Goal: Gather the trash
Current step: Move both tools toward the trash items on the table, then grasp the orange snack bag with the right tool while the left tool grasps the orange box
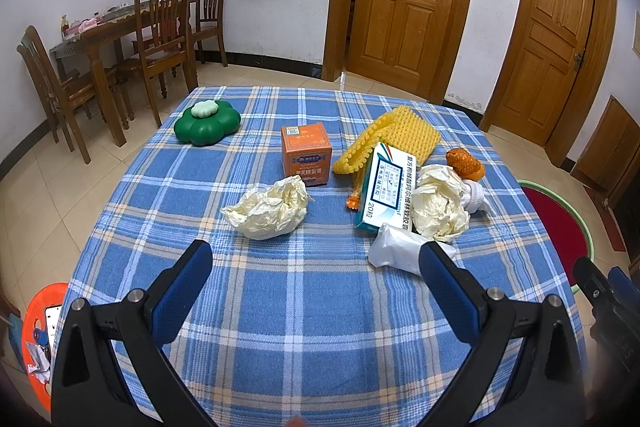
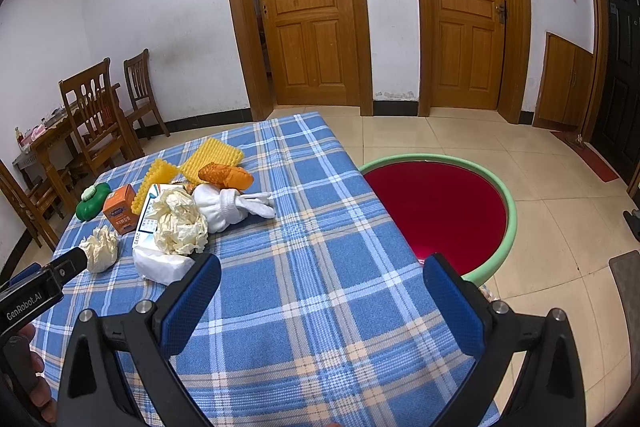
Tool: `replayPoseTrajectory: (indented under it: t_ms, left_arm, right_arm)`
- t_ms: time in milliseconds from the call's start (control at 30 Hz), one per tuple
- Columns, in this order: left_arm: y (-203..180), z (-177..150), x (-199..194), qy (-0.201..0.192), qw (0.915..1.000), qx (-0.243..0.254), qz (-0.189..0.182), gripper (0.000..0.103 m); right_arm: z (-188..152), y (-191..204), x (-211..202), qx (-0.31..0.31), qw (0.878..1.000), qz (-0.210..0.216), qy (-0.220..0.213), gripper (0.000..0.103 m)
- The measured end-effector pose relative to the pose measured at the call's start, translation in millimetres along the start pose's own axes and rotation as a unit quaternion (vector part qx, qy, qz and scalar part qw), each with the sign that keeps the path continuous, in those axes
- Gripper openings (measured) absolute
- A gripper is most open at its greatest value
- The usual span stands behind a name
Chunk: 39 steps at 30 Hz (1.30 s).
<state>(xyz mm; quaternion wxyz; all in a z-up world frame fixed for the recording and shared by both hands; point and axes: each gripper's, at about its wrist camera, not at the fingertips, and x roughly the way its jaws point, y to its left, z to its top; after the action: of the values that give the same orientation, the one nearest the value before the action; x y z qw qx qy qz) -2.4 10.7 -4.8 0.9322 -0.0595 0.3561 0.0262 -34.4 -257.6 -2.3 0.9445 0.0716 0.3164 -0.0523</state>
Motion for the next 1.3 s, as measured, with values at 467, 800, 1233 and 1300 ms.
replayPoseTrajectory:
  t_ms: [467,800,1233,1300]
  left_arm:
    - [3,3,5,0.005,1.0,0.003,0.002,0.102]
    - [17,28,33,0.021,0.9997,0.0,0.011,0.102]
    - [37,67,88,0.051,0.9985,-0.011,0.018,0.102]
    - [34,72,97,0.053,0.9985,-0.006,0.014,0.102]
  right_arm:
    - [-5,1,7,-0.006,1.0,-0.001,0.008,0.103]
    - [17,7,32,-0.033,0.999,0.013,0.023,0.103]
    - [58,22,86,-0.04,0.995,0.061,0.073,0.103]
    - [63,27,93,-0.042,0.994,0.064,0.073,0.103]
